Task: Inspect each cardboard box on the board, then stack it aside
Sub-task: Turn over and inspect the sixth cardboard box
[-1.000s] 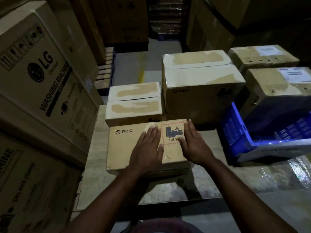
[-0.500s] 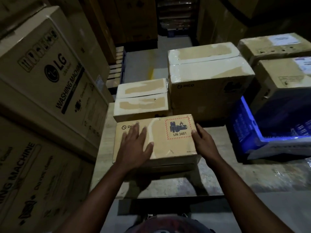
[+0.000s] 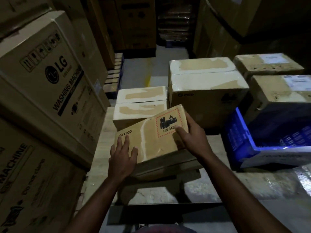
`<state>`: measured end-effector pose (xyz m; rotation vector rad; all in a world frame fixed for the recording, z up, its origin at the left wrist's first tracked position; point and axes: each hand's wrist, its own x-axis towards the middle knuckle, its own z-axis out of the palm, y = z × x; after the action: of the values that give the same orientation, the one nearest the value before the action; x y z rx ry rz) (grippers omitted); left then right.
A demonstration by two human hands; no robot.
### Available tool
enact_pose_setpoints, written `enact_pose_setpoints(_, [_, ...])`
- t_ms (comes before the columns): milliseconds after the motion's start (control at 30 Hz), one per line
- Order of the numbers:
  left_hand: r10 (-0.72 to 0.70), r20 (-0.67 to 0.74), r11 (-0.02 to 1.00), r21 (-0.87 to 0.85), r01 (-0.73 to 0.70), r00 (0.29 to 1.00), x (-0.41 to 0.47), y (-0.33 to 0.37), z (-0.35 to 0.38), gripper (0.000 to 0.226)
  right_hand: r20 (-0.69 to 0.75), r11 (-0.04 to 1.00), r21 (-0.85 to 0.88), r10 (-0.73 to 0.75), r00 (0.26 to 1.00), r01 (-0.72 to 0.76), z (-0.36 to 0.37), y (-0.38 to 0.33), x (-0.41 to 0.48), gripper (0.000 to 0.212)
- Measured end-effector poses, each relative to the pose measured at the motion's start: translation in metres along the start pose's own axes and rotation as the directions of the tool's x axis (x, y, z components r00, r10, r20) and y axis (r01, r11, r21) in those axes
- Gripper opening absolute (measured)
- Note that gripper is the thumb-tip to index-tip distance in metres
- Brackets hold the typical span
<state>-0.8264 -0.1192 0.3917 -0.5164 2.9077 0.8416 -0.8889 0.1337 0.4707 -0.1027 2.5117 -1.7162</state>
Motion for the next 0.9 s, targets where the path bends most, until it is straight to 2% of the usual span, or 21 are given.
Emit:
enact_pose_setpoints(133, [-0.037,0.093,0.995,-0.086,0.045,0.995,0.003,0.004,0.009,0.093,0.026,0.989,-0.141,-0.041,0.999,0.044,0.011,-0.029,0.0,0.081])
enact_pose_setpoints(200, [0.008,0.117,0.993,-0.115,0.006,0.993,0.006,0.015,0.002,0.106,0.089,0.994,-0.105,-0.019,0.996,0.028,0.019,-0.041,-0.004,0.071])
enact_pose_setpoints(267, [0.109,0.096,0.981,-0.168,-0.092,0.989,0.005,0.034,-0.014,0.114,0.136,0.999,-0.04,-0.024,0.99,0.029,0.028,-0.046,-0.01,0.055])
enact_pose_setpoints(367, [0.287,-0.007,0.925,-0.258,-0.279,0.958,0.001,0.067,-0.045,0.096,0.17,0.976,-0.188,-0.079,0.982,0.111,0.037,-0.035,-0.016,0.05])
enact_pose_setpoints(400, [0.304,-0.017,0.902,-0.316,-0.294,0.952,-0.001,0.076,-0.056,0.089,0.172,0.962,-0.243,-0.082,0.982,0.122,0.037,-0.027,-0.016,0.05])
enact_pose_setpoints(533, [0.256,0.06,0.802,-0.571,-0.177,0.965,0.004,0.077,-0.085,0.076,0.047,0.917,-0.399,0.014,0.999,0.006,0.023,0.004,-0.013,0.052])
enact_pose_setpoints(667, [0.165,0.172,0.796,-0.605,-0.029,0.971,0.007,0.061,-0.084,0.094,-0.115,0.908,-0.409,0.045,0.992,-0.089,0.017,0.009,-0.009,0.043])
enact_pose_setpoints(733, [0.131,0.194,0.792,-0.61,0.015,0.972,0.007,0.056,-0.083,0.093,-0.179,0.919,-0.381,0.034,0.983,-0.101,0.018,0.004,-0.007,0.038])
enact_pose_setpoints(833, [0.112,0.204,0.701,-0.71,0.068,0.973,0.009,0.045,-0.084,0.056,-0.183,0.91,-0.414,-0.058,0.981,-0.023,0.028,-0.004,-0.008,0.036])
enact_pose_setpoints(867, [0.098,0.184,0.692,-0.719,0.066,0.978,0.009,0.041,-0.084,0.048,-0.165,0.893,-0.45,-0.091,0.982,0.007,0.034,-0.006,-0.009,0.037])
enact_pose_setpoints(900, [0.088,0.142,0.733,-0.679,0.033,0.986,0.008,0.037,-0.083,0.045,-0.147,0.872,-0.49,-0.105,0.984,0.02,0.038,-0.007,-0.009,0.04])
